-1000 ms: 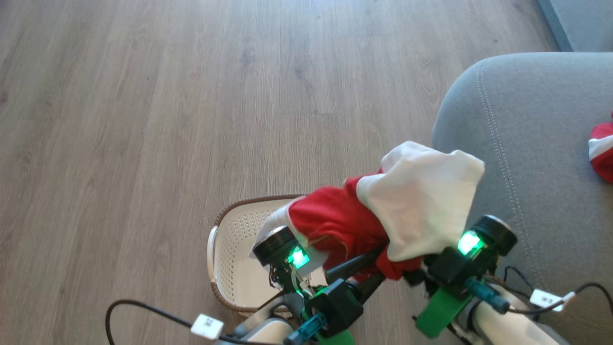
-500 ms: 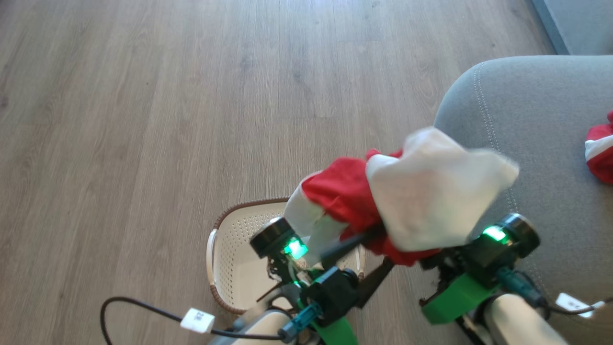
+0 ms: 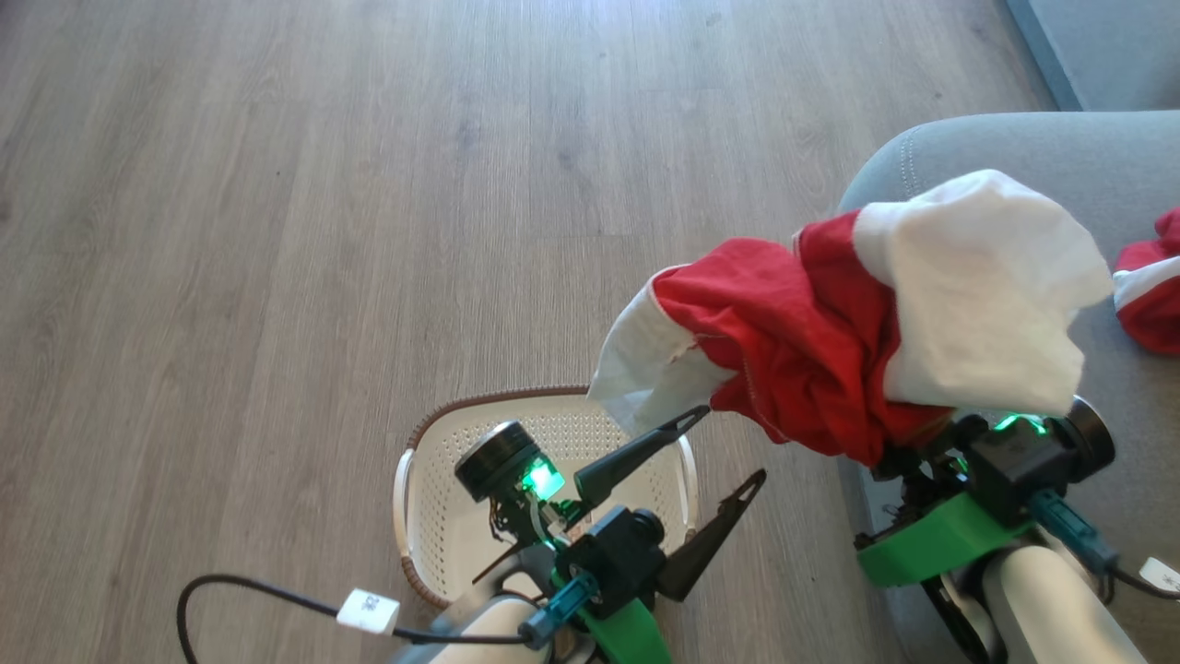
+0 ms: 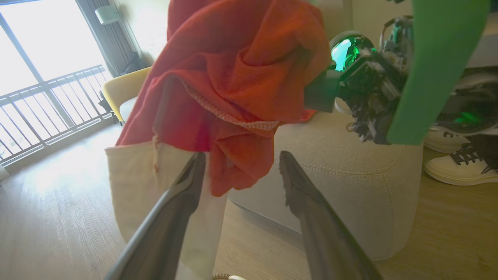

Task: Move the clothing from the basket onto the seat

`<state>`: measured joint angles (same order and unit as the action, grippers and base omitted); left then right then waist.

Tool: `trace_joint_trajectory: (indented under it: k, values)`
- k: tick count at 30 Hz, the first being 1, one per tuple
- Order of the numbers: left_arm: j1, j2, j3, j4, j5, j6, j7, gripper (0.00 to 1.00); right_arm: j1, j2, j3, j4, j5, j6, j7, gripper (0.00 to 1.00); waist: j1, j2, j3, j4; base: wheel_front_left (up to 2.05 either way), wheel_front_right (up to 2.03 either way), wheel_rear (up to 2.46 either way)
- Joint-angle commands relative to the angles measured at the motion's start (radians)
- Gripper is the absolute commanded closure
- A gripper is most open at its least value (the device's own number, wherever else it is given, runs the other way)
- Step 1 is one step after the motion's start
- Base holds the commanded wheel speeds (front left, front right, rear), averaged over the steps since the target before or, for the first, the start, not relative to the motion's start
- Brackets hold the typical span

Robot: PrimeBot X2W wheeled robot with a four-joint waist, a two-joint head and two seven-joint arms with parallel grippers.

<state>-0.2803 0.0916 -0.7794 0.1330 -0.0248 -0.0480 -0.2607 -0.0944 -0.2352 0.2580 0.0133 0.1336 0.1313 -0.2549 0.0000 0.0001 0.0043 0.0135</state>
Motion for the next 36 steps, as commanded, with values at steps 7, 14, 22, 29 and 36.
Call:
trace_joint_trajectory:
  k: [7, 14, 22, 29, 36]
  values:
    - [0.006, 0.004, 0.053, -0.002, -0.008, 0.01, -0.001, 0.0, -0.012, -0.004, -0.043, -0.056, 0.018, -0.001, -0.007, 1.0, 0.0, -0.0001, -0.001, -0.003, 0.0, 0.0, 0.0]
    - [0.04, -0.01, 0.096, 0.046, -0.048, -0.004, -0.001, 0.0, -0.01, -0.005, -0.103, -0.074, 0.025, -0.001, -0.007, 1.0, 0.0, -0.0001, 0.002, -0.003, 0.0, 0.0, 0.0]
    - [0.075, -0.027, 0.143, 0.095, -0.061, -0.036, -0.001, 0.0, 0.004, -0.002, -0.15, -0.085, 0.029, -0.001, -0.007, 1.0, 0.0, -0.0001, 0.005, -0.016, 0.0, 0.0, 0.0]
    - [0.106, -0.031, 0.146, 0.127, -0.043, -0.059, -0.001, 0.0, 0.016, -0.002, -0.166, -0.084, 0.027, -0.001, -0.007, 1.0, 0.0, -0.0001, 0.006, -0.03, 0.0, 0.0, 0.0]
    - [0.127, -0.035, 0.15, 0.143, -0.04, -0.071, -0.001, 0.0, 0.02, -0.002, -0.169, -0.083, 0.027, -0.001, -0.007, 1.0, 0.0, -0.0001, 0.004, -0.039, 0.0, 0.0, 0.0]
